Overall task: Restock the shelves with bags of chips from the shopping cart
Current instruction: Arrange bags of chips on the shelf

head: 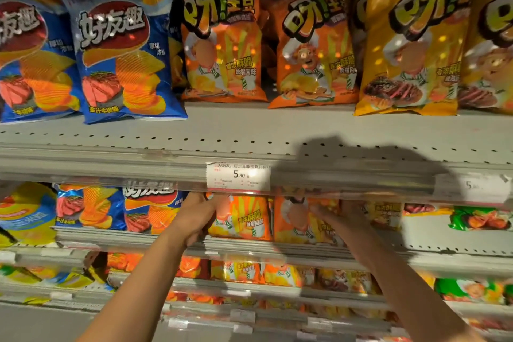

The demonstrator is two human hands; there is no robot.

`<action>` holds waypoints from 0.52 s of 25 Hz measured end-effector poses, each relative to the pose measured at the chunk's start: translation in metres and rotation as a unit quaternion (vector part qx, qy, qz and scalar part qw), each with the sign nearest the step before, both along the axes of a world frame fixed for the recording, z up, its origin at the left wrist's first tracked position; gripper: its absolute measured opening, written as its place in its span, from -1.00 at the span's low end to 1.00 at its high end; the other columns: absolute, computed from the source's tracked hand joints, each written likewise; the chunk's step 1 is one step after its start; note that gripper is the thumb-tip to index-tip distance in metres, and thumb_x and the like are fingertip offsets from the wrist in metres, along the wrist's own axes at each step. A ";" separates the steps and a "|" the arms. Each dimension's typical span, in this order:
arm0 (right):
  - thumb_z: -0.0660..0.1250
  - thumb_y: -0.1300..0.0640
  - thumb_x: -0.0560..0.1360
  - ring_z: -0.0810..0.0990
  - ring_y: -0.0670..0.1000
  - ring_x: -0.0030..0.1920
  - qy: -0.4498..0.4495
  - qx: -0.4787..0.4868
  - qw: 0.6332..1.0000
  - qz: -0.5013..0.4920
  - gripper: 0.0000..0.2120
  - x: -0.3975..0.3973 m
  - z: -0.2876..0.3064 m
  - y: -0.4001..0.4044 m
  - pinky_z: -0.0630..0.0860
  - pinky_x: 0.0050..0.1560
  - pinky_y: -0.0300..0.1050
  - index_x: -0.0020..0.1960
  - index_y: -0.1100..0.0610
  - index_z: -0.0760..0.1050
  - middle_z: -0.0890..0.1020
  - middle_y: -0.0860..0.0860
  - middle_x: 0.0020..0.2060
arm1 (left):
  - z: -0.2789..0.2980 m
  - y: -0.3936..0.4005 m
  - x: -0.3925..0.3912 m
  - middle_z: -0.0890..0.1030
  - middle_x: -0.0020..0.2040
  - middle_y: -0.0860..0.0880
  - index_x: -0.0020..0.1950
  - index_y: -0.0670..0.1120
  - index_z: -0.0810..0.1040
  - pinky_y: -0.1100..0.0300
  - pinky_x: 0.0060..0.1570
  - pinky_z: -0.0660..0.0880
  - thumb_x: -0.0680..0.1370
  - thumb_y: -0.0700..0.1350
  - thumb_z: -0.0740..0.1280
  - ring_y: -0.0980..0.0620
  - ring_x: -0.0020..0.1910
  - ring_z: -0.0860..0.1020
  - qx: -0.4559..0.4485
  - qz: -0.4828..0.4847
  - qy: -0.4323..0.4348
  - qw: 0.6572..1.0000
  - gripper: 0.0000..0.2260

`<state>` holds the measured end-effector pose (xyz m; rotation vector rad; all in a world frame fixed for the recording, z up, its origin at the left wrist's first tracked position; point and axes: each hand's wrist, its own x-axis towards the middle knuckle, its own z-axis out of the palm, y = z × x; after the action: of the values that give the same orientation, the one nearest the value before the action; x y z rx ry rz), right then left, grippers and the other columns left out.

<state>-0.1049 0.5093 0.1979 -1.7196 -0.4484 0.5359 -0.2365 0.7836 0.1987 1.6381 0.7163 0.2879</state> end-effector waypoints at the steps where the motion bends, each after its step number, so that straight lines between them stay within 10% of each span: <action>1: 0.47 0.04 0.50 0.56 -0.12 0.21 -0.021 -0.019 0.999 -0.023 -0.71 0.001 0.000 0.004 0.43 0.20 -0.19 0.18 -0.13 0.51 0.62 -0.16 0.12 | 0.001 -0.008 0.000 0.66 -0.27 0.00 0.18 -0.15 0.60 0.21 -0.40 0.52 0.57 -0.21 0.42 0.10 -0.34 0.62 0.029 0.024 -0.013 0.999 -0.81; 6: 0.48 -0.01 0.50 0.58 0.15 0.19 -0.175 -0.150 0.959 -0.165 -0.54 -0.009 -0.012 0.019 0.52 0.13 0.07 0.31 0.14 0.47 0.60 0.12 0.18 | -0.008 -0.038 -0.017 0.47 0.26 -0.30 0.46 -0.17 0.37 -0.16 0.34 0.41 0.57 -0.26 0.39 -0.30 0.25 0.45 0.262 0.048 -0.102 0.959 -0.53; 9: 0.45 -0.11 0.49 0.54 0.21 0.19 -0.259 -0.224 0.910 -0.232 -0.50 -0.029 -0.013 0.017 0.48 0.15 0.08 0.29 0.17 0.48 0.59 0.17 0.13 | -0.016 -0.055 -0.036 0.41 0.36 -0.26 0.51 -0.19 0.34 0.16 0.33 0.37 0.46 -0.41 0.39 -0.09 0.29 0.42 0.373 0.028 -0.139 0.917 -0.37; 13: 0.53 0.05 0.44 0.45 0.17 0.21 -0.345 -0.181 0.877 -0.281 -0.31 -0.075 -0.012 0.001 0.41 0.23 -0.07 0.47 0.17 0.34 0.49 0.17 0.19 | -0.031 -0.085 -0.061 0.25 0.52 -0.26 0.58 -0.09 0.29 -0.20 0.42 0.31 0.51 -0.19 0.45 -0.29 0.51 0.24 0.457 -0.096 -0.135 0.874 -0.34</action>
<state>-0.1795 0.5099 0.1860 -2.2696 -0.3221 -0.4747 -0.2971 0.6989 0.1672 2.4731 0.1708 0.7774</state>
